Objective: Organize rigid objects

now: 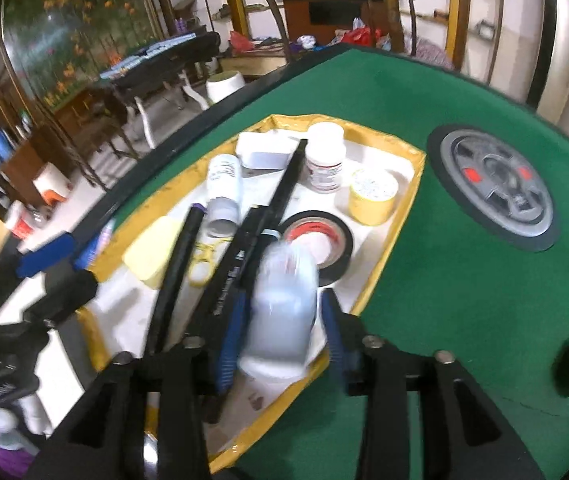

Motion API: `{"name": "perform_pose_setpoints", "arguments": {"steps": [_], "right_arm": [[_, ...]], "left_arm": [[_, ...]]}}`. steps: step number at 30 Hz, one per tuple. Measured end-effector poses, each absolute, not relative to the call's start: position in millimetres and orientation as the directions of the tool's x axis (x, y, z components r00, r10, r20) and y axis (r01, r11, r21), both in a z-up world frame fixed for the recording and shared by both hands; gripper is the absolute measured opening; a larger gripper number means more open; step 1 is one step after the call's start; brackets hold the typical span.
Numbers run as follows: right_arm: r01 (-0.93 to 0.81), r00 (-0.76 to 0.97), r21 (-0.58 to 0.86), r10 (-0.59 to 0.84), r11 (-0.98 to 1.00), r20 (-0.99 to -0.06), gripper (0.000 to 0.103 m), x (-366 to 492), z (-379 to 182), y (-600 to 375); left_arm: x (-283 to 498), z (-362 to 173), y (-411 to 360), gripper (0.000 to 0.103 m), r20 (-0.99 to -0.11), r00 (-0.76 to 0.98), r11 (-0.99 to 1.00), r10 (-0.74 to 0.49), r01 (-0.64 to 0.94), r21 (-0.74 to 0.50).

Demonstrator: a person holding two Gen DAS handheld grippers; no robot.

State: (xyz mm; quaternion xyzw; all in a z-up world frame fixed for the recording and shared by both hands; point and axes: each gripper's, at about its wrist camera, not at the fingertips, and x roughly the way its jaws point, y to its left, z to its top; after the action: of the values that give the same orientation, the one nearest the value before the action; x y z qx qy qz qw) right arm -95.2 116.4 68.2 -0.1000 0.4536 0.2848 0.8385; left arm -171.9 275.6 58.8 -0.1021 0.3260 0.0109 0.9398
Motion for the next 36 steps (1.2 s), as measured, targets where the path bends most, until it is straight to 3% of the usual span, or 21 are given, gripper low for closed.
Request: {"name": "perform_pose_setpoints", "arguments": {"steps": [5,13,15,19,28,36], "right_arm": [[-0.562,0.456,0.09,0.398,0.822,-0.796,0.067,-97,73,110],[-0.509,0.506,0.116,0.406,0.853,-0.761,0.067,-97,85,87],[-0.485,0.555,0.073,0.37,0.872,-0.745,0.068,-101,87,82],[-0.453,0.647,-0.02,0.313,0.891,-0.696,0.083,-111,94,75],[-0.415,0.729,-0.126,0.247,0.901,-0.639,0.087,-124,98,65],[-0.395,0.739,-0.131,0.23,0.909,-0.633,0.088,-126,95,49]], "left_arm": [[-169,59,279,0.079,-0.612,0.79,0.975,-0.04,-0.104,-0.198],[-172,62,274,0.082,-0.579,0.815,0.973,-0.023,-0.115,-0.2],[-178,70,271,0.094,-0.535,0.845,0.973,0.002,-0.124,-0.192],[-191,88,261,0.102,-0.437,0.895,0.976,0.09,-0.167,-0.14],[-196,102,236,0.102,-0.377,0.909,0.975,0.179,-0.215,-0.056],[-207,120,232,0.102,-0.322,0.919,0.959,0.227,-0.268,-0.09]]}}
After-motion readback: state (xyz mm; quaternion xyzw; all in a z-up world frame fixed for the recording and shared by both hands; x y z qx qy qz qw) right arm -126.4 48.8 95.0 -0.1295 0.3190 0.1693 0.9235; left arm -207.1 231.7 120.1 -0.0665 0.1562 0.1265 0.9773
